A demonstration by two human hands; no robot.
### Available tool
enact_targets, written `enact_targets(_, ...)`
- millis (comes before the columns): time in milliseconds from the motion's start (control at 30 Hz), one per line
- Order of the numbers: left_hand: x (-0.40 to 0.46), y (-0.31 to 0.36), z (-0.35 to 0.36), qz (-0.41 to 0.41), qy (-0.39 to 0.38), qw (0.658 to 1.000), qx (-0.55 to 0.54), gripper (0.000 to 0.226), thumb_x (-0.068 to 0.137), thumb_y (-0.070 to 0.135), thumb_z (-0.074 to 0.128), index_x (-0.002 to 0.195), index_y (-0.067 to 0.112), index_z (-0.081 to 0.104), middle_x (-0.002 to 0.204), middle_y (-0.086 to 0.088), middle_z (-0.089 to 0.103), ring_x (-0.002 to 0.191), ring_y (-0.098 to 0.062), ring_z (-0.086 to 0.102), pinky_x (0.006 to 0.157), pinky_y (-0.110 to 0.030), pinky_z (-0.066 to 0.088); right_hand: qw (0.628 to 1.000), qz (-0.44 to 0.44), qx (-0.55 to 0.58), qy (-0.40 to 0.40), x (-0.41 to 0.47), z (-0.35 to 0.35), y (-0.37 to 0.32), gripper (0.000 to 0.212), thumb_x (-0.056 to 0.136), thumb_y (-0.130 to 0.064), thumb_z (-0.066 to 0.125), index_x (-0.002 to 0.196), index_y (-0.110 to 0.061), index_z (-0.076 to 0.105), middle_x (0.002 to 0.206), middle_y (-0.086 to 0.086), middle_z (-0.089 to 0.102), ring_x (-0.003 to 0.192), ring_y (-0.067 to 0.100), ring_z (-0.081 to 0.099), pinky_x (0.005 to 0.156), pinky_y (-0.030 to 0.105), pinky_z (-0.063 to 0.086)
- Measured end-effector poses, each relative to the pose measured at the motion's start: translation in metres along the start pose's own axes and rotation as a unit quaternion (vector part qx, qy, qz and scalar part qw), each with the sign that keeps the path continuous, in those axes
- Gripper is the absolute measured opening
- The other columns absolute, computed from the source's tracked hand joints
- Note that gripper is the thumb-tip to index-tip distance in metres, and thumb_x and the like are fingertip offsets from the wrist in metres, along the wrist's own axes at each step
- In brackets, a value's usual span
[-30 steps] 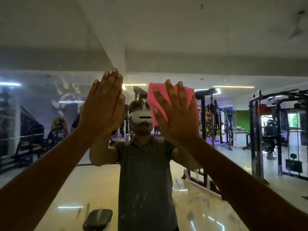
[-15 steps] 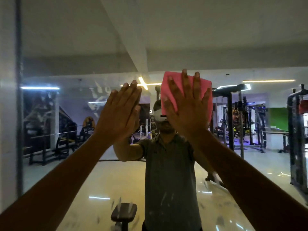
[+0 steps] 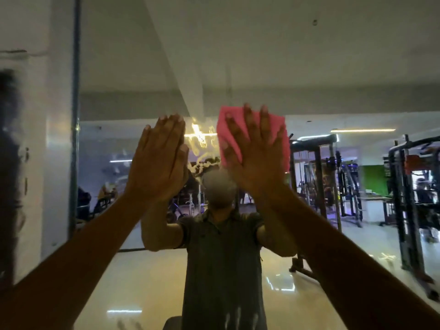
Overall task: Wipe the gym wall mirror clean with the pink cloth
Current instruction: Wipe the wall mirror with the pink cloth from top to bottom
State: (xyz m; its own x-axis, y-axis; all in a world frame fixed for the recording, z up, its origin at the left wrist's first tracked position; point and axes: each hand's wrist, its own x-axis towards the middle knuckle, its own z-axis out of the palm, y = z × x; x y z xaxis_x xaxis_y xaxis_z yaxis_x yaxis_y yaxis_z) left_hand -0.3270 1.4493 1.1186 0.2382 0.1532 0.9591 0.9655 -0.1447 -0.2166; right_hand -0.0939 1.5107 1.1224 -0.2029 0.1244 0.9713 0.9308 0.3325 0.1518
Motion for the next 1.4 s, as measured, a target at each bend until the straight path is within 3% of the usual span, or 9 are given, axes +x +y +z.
enact_targets(133, -0.001, -0.016, -0.001, 0.032, 0.0, 0.999, 0.01, 0.059, 0.116, 0.036, 0.026, 0.17, 0.011, 0.029, 0.179, -0.009, 0.025, 0.167, -0.026, 0.017, 0.135, -0.055, 0.015, 0.996, -0.082, 0.022, -0.023, -0.072, 0.014, -0.006, 0.072, 0.113, -0.065, 0.021, 0.176, -0.031, 0.015, 0.185, 0.008, 0.0, 0.17, 0.039, -0.002, 0.13, 0.075, 0.01)
enact_targets(333, 0.0, -0.027, 0.002, 0.041, 0.001, 0.999, 0.012, 0.061, 0.117, 0.038, 0.024, 0.171, 0.01, 0.026, 0.179, -0.012, 0.022, 0.167, -0.029, 0.018, 0.133, -0.058, 0.024, 0.995, 0.09, 0.03, -0.006, -0.002, -0.002, -0.023, 0.083, 0.106, -0.074, 0.005, 0.177, -0.03, 0.011, 0.184, 0.013, -0.001, 0.169, 0.044, -0.004, 0.131, 0.075, 0.001)
enact_targets(500, 0.004, -0.045, -0.008, 0.041, 0.0, 0.999, 0.011, 0.06, 0.116, 0.031, 0.041, 0.171, 0.012, 0.026, 0.179, -0.011, 0.024, 0.166, -0.031, 0.02, 0.132, -0.058, 0.025, 0.994, -0.098, 0.009, -0.045, -0.065, 0.012, -0.039, 0.078, 0.111, -0.071, 0.026, 0.177, -0.031, 0.011, 0.185, 0.008, -0.008, 0.169, 0.037, -0.011, 0.132, 0.073, 0.002)
enact_targets(667, 0.003, -0.052, -0.006, 0.064, -0.001, 0.998, -0.001, 0.059, 0.116, 0.029, 0.039, 0.17, 0.01, 0.026, 0.178, -0.012, 0.025, 0.166, -0.03, 0.02, 0.133, -0.057, 0.023, 0.996, 0.091, 0.01, -0.007, -0.003, 0.0, -0.032, 0.088, 0.102, -0.082, -0.001, 0.176, -0.035, 0.003, 0.184, 0.01, -0.009, 0.169, 0.042, -0.009, 0.129, 0.072, -0.007)
enact_targets(833, 0.0, -0.058, -0.011, 0.062, 0.02, 0.998, -0.02, 0.055, 0.116, 0.025, 0.032, 0.167, 0.007, 0.035, 0.175, -0.014, 0.032, 0.164, -0.031, 0.027, 0.132, -0.056, 0.027, 0.993, -0.118, 0.002, -0.028, -0.05, 0.008, -0.07, 0.076, 0.111, -0.069, 0.021, 0.176, -0.031, 0.018, 0.184, 0.011, 0.002, 0.17, 0.04, -0.003, 0.132, 0.073, 0.005)
enact_targets(1033, -0.003, -0.069, -0.018, 0.084, 0.0, 0.996, 0.01, 0.059, 0.114, 0.032, 0.026, 0.169, 0.011, 0.03, 0.177, -0.014, 0.029, 0.165, -0.033, 0.025, 0.131, -0.06, 0.027, 0.999, 0.044, -0.006, 0.004, 0.0, 0.003, -0.056, 0.081, 0.108, -0.072, 0.002, 0.176, -0.03, 0.013, 0.184, 0.015, 0.002, 0.168, 0.046, -0.001, 0.13, 0.069, -0.008)
enact_targets(1200, -0.008, -0.074, -0.015, 0.085, 0.047, 0.995, -0.007, 0.055, 0.115, 0.026, 0.033, 0.166, 0.006, 0.037, 0.173, -0.016, 0.036, 0.162, -0.033, 0.032, 0.131, -0.057, 0.028, 0.992, -0.118, -0.014, -0.035, -0.053, 0.015, -0.065, 0.073, 0.113, -0.065, 0.024, 0.176, -0.03, 0.016, 0.185, 0.009, -0.002, 0.17, 0.039, -0.006, 0.13, 0.076, 0.009)
enact_targets(1333, -0.005, -0.085, -0.015, 0.101, 0.032, 0.994, -0.001, 0.056, 0.114, 0.027, 0.032, 0.166, 0.006, 0.035, 0.173, -0.017, 0.035, 0.162, -0.036, 0.032, 0.129, -0.062, 0.03, 0.999, 0.047, 0.017, 0.0, -0.026, 0.006, -0.045, 0.074, 0.112, -0.066, 0.011, 0.176, -0.029, 0.019, 0.184, 0.012, 0.006, 0.169, 0.04, 0.0, 0.129, 0.069, -0.007)
enact_targets(1400, -0.005, -0.083, -0.016, 0.091, 0.016, 0.996, 0.002, 0.058, 0.114, 0.029, 0.028, 0.168, 0.008, 0.033, 0.175, -0.015, 0.031, 0.163, -0.033, 0.028, 0.131, -0.06, 0.027, 0.998, 0.06, 0.024, 0.005, -0.015, 0.004, -0.076, 0.074, 0.112, -0.066, 0.011, 0.175, -0.029, 0.022, 0.184, 0.011, 0.01, 0.17, 0.039, 0.002, 0.133, 0.069, -0.005)
